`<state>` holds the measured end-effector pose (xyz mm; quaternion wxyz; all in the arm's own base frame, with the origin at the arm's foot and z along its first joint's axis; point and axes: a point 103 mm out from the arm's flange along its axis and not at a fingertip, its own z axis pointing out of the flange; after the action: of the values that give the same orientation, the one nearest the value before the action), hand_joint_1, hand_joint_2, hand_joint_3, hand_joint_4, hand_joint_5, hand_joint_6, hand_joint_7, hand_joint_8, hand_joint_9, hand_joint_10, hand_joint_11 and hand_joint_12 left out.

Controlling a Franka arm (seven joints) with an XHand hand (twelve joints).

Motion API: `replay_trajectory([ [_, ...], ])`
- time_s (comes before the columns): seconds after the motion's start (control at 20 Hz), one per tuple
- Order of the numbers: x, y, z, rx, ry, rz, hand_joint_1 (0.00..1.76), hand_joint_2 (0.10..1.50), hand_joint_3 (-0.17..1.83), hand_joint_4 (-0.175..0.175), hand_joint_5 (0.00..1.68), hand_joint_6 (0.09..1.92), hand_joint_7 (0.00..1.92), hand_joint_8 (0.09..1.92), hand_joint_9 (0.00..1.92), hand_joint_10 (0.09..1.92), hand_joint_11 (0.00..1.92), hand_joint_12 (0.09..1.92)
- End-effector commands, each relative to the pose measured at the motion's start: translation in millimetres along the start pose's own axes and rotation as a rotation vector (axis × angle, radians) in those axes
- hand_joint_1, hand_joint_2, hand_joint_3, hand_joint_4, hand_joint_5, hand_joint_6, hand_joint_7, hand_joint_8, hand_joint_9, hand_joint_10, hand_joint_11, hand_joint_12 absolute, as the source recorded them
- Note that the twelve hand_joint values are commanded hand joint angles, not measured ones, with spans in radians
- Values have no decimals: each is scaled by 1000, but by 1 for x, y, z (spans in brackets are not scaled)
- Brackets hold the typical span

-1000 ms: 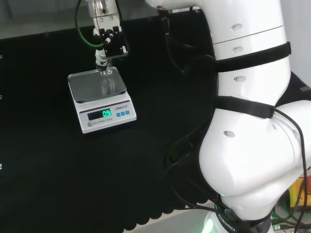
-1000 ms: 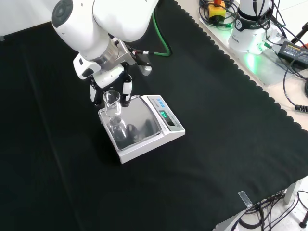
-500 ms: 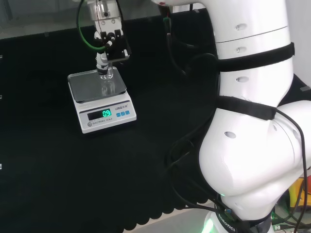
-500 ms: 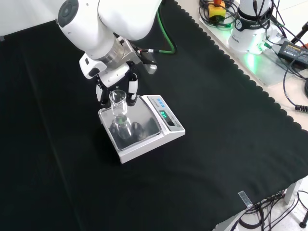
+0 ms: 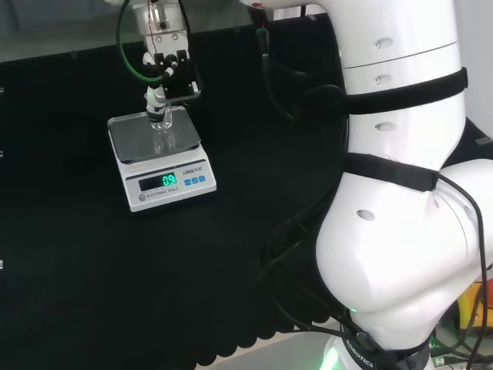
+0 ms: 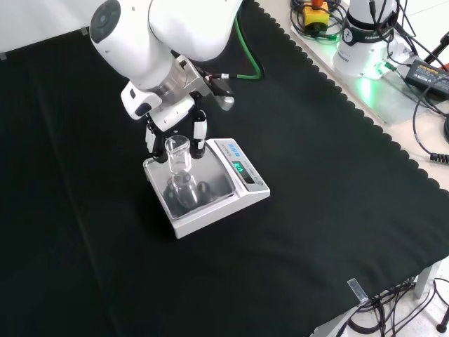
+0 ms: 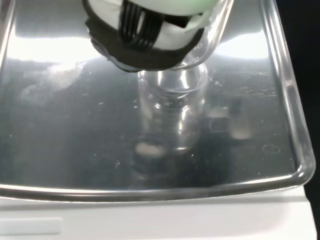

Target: Put the beaker on the electronic balance.

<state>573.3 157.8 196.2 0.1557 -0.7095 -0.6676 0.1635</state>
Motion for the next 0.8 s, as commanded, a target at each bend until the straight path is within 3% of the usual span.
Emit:
replay_trajectory([
  [0.05, -2, 0, 5, 14, -7, -18, 1249, 1072, 8, -40, 979, 931, 1148, 842, 1435, 160, 1394, 588],
  [0.2, -3, 0, 7, 18, -21, -20, 1249, 1072, 8, -40, 978, 931, 1148, 841, 1435, 159, 1394, 588],
  [0.7, 25, -2, 18, 43, -55, -21, 1249, 1072, 7, -39, 978, 933, 1147, 841, 1434, 158, 1393, 587],
  [0.8, 13, -1, 19, 41, -34, -31, 1249, 1072, 7, -39, 978, 933, 1147, 842, 1434, 158, 1393, 587],
])
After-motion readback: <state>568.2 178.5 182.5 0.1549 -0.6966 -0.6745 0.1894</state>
